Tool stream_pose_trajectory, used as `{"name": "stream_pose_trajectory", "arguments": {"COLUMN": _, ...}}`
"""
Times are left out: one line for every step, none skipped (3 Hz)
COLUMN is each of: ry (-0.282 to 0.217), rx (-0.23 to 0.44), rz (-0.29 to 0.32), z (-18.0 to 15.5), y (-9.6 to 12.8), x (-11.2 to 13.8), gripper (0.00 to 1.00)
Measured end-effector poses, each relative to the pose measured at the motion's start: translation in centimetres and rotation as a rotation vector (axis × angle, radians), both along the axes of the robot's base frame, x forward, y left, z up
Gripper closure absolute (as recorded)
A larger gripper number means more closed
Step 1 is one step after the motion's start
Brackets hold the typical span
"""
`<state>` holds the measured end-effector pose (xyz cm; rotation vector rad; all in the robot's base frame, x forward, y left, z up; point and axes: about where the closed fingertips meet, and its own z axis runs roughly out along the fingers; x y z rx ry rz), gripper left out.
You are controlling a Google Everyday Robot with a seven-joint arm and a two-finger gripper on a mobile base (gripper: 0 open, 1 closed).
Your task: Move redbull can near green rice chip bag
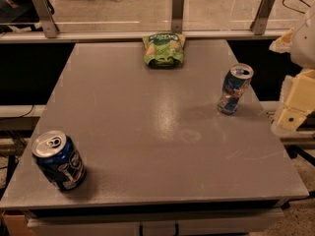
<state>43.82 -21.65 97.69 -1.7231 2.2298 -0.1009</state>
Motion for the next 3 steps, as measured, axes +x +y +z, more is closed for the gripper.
{"name": "stream_pose_trajectory", "arguments": {"ry": 0.0, "rx": 0.0, "rz": 0.0, "z": 0.0, "y": 0.0, "x": 0.0, "gripper": 0.0}}
{"name": "stream_pose_trajectory", "arguments": {"ry": -0.013, "rx": 0.038, "rz": -0.058, "z": -0.7, "y": -1.7, "x": 1.0, "gripper": 0.0}}
{"name": "stream_pose_trajectory", "arguments": {"ry": -0.045, "rx": 0.102, "rz": -0.119, "z": -2.3, "y": -4.1, "x": 3.4, "gripper": 0.0}}
